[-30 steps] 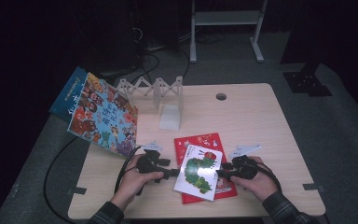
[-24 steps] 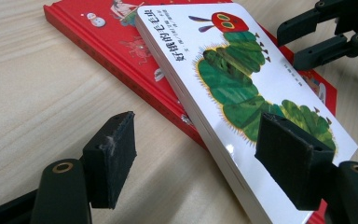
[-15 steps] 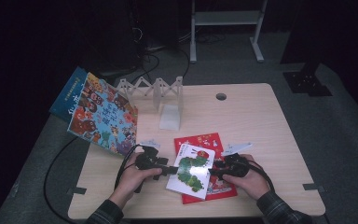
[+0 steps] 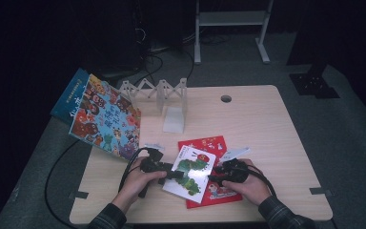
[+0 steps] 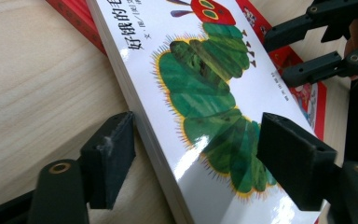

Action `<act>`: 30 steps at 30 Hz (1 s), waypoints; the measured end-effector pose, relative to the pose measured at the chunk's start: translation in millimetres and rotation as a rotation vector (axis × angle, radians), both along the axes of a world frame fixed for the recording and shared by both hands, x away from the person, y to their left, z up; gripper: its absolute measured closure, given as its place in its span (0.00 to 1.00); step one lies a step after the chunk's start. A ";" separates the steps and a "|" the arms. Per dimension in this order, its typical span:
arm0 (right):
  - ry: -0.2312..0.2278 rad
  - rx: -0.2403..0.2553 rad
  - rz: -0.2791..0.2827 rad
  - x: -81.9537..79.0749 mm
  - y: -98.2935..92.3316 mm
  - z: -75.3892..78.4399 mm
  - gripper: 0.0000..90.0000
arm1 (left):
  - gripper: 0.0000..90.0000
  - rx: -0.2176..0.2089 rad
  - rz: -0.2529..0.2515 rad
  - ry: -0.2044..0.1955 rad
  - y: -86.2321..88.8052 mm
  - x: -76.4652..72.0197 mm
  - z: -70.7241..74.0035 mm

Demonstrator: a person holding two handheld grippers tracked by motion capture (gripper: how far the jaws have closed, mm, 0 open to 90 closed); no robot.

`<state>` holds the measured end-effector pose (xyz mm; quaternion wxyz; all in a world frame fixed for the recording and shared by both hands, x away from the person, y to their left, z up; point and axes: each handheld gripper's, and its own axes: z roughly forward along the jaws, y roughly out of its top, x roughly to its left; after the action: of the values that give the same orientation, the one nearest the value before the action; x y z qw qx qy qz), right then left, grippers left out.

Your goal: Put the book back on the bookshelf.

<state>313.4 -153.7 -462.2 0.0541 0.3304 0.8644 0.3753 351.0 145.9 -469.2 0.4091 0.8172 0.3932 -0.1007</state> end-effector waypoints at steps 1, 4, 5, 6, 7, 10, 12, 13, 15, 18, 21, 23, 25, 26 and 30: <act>0.002 0.001 0.001 0.1 -0.1 0.0 0.61 | 0.31 -0.006 0.008 0.013 0.7 0.6 0.4; 0.003 0.000 0.001 0.3 -0.1 0.1 0.61 | 0.38 0.004 0.023 0.024 1.9 2.3 3.7; 0.003 0.000 0.001 0.3 -0.2 0.0 0.61 | 0.40 0.003 0.022 0.028 2.7 2.8 5.6; 0.004 -0.001 0.001 0.2 -0.3 0.1 0.61 | 0.41 -0.004 0.030 0.028 2.8 2.6 7.7; 0.006 -0.001 0.000 0.1 -0.4 0.2 0.61 | 0.41 -0.014 0.031 0.021 3.7 2.5 9.7; 0.011 -0.004 0.001 0.3 -1.2 0.6 0.61 | 0.44 -0.069 0.051 0.006 5.7 0.7 16.4; 0.011 -0.006 0.001 0.4 -1.6 0.8 0.60 | 0.44 -0.089 0.048 -0.007 5.6 -0.1 21.9; 0.011 -0.008 0.001 0.4 -1.8 0.9 0.60 | 0.43 -0.091 0.044 -0.019 4.6 -0.7 24.8; 0.013 -0.010 0.000 0.5 -2.2 1.1 0.60 | 0.43 -0.110 0.040 -0.036 2.6 -1.5 30.9; 0.016 -0.012 0.000 0.9 -2.8 1.4 0.60 | 0.44 -0.157 0.033 -0.049 0.0 -2.0 39.6; 0.017 -0.011 -0.001 1.1 -3.1 1.4 0.60 | 0.44 -0.164 0.025 -0.066 -3.5 -2.6 44.5; 0.015 -0.012 0.000 1.3 -3.1 1.4 0.60 | 0.42 -0.171 0.025 -0.070 -5.6 -2.4 45.7; 0.017 -0.012 -0.002 1.2 -3.1 1.5 0.60 | 0.42 -0.189 0.023 -0.063 -5.7 -1.9 46.4; 0.016 -0.012 -0.001 1.3 -3.2 1.4 0.59 | 0.42 -0.190 0.024 -0.065 -6.3 -2.3 46.6; 0.018 -0.013 -0.002 1.5 -3.5 1.5 0.59 | 0.43 -0.187 0.017 -0.075 -7.7 -3.9 48.2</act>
<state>314.8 -157.1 -460.7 0.0488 0.3344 0.8668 0.3667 347.1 138.2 -421.0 0.4990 0.7751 0.3736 -0.1030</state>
